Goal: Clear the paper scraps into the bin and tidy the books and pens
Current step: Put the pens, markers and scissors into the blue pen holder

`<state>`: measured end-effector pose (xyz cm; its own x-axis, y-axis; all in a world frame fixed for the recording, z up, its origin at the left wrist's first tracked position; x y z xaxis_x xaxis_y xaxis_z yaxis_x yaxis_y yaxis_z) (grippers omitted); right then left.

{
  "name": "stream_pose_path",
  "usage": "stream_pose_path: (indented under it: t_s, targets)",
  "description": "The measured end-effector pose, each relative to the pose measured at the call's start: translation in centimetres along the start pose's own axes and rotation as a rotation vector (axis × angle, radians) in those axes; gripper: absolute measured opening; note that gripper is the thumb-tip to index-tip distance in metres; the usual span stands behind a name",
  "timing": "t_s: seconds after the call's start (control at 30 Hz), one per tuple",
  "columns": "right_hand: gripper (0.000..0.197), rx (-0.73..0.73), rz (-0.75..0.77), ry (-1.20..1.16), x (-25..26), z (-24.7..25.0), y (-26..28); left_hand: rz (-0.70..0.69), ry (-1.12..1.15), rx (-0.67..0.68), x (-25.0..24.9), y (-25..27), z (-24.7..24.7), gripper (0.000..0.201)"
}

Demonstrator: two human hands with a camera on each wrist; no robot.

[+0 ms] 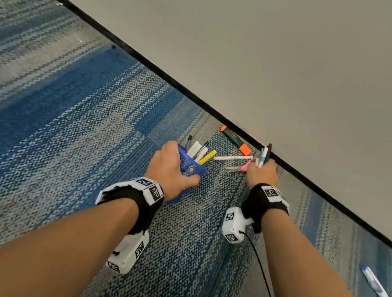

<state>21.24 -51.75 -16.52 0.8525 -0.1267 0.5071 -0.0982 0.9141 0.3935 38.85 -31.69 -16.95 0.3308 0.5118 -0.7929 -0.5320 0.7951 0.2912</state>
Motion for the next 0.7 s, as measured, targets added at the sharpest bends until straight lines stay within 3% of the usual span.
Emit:
stream_pose_path:
  t_s: [0.13,0.4,0.6,0.7]
  targets:
    - [0.063,0.143,-0.088,-0.05,1.0,-3.1,-1.7,0.015,-0.005,-0.038,0.5,-0.1,0.2,0.062]
    - [0.032,0.192,-0.092,0.082,1.5,-3.9,-2.5,0.032,-0.012,-0.042,0.7,-0.5,0.0,0.06]
    - [0.043,0.144,0.051,-0.02,0.8,-1.4,-0.1,-0.014,-0.022,-0.033,0.5,-0.1,-0.2,0.061]
    - [0.018,0.205,0.263,-0.055,2.4,0.0,2.9,-0.058,-0.05,0.026,0.0,0.2,-0.3,0.063]
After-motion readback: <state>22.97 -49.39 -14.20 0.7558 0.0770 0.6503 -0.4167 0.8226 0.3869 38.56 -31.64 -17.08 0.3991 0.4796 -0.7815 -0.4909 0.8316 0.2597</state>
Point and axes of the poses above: each hand's wrist, its own y-axis away from the middle knuckle, its own z-axis out of the back of the hand, x = y × z, the point moved 7 cm from there along -y, towards the middle knuckle, and after that the axes turned 9 degrees about x, right-handed, at the moved point
